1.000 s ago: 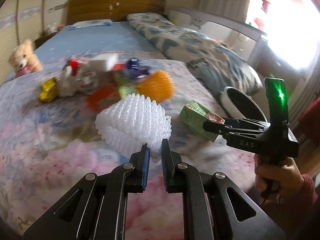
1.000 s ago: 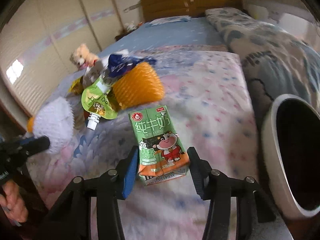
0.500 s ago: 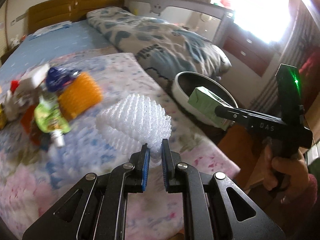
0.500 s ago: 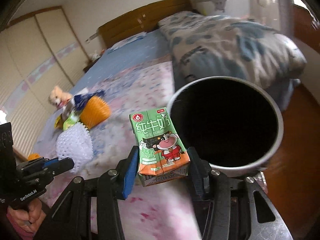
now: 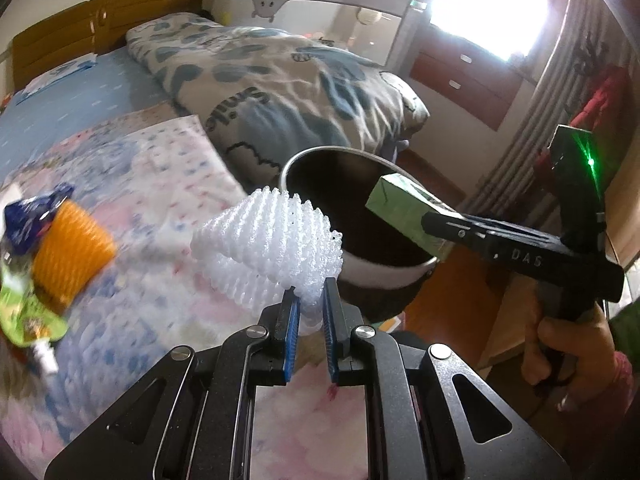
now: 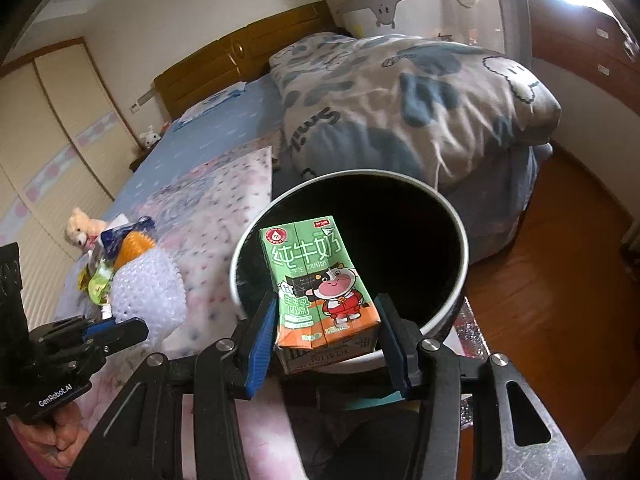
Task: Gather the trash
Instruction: 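Carry both items over the black bin and open both tools to drop them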
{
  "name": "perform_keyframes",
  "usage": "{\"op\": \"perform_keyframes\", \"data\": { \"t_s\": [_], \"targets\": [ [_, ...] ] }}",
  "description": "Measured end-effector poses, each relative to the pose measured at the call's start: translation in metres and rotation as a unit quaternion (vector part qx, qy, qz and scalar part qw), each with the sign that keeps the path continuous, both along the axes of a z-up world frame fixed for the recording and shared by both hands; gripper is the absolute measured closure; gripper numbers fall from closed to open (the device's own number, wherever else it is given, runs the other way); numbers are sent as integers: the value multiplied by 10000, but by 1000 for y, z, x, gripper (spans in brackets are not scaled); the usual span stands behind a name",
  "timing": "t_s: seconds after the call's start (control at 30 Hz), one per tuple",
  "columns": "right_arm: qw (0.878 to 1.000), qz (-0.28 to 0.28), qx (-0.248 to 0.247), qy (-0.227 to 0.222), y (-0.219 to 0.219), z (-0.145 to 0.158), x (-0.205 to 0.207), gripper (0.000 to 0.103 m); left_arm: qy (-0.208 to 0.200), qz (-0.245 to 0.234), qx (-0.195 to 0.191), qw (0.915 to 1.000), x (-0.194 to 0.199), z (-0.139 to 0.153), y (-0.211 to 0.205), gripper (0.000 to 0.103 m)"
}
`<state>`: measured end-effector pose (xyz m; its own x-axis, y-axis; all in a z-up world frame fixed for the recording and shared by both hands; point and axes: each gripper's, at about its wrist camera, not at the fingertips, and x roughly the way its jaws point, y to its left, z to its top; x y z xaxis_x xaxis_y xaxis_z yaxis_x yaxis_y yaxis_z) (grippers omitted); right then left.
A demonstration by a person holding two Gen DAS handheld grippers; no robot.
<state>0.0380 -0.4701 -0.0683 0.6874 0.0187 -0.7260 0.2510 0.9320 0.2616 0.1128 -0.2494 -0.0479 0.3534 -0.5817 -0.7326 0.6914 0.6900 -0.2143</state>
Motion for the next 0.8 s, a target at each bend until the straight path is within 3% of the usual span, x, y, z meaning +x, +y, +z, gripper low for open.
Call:
{"op": "perform_keyframes", "data": {
  "t_s": [0.37, 0.8],
  "targets": [
    [9999, -123, -16, 62, -28, -1, 11, 54, 59, -392, 57, 9992, 20, 4, -57, 93],
    [9997, -171, -13, 169, -52, -4, 23, 54, 333, -526, 168, 9979, 37, -9, -88, 93]
  ]
}}
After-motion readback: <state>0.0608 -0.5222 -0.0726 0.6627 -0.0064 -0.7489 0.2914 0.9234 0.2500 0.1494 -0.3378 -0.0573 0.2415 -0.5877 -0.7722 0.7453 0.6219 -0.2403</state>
